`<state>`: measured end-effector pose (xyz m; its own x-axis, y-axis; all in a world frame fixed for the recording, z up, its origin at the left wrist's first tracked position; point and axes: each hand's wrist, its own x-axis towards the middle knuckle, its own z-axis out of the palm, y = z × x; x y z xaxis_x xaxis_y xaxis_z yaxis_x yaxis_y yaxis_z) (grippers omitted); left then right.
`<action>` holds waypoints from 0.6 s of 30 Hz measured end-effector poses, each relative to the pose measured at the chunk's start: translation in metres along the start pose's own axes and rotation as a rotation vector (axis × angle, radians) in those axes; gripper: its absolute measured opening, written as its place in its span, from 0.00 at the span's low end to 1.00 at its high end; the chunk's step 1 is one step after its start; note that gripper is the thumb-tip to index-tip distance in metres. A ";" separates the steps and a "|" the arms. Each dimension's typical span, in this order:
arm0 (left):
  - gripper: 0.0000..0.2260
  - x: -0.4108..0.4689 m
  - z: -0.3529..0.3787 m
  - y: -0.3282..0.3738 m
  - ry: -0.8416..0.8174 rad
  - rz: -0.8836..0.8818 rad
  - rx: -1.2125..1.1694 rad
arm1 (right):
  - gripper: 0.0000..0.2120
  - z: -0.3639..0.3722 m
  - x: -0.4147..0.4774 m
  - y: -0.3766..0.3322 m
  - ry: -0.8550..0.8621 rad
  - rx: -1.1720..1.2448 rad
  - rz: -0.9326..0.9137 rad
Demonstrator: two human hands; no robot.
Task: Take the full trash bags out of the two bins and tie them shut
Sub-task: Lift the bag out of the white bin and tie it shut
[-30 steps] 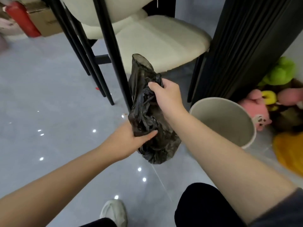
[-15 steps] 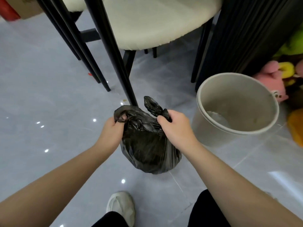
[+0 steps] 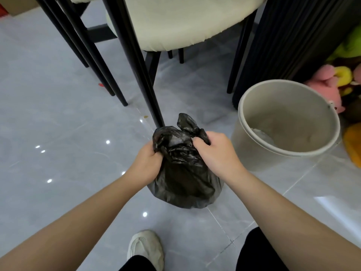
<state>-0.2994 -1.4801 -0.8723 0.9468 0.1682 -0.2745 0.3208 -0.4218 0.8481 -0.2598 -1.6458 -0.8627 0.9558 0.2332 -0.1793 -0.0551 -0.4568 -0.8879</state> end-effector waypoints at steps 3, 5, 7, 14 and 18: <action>0.08 0.003 0.004 -0.008 -0.043 0.043 -0.054 | 0.18 -0.005 0.000 0.002 0.048 -0.025 0.018; 0.10 0.005 0.002 -0.012 -0.154 0.111 -0.073 | 0.19 -0.007 -0.001 0.005 0.044 -0.027 0.031; 0.15 0.007 0.004 -0.014 -0.274 0.137 0.026 | 0.21 -0.008 -0.002 0.005 0.004 -0.004 0.031; 0.08 0.011 0.013 -0.014 -0.096 0.007 -0.022 | 0.11 -0.026 -0.003 0.005 -0.135 0.106 0.082; 0.10 0.007 0.008 -0.006 -0.085 -0.057 -0.253 | 0.23 -0.036 0.004 0.017 -0.101 0.090 0.139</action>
<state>-0.2943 -1.4836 -0.8829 0.9298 0.1050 -0.3528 0.3665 -0.1755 0.9137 -0.2463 -1.6840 -0.8636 0.9037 0.2601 -0.3401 -0.2143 -0.4127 -0.8853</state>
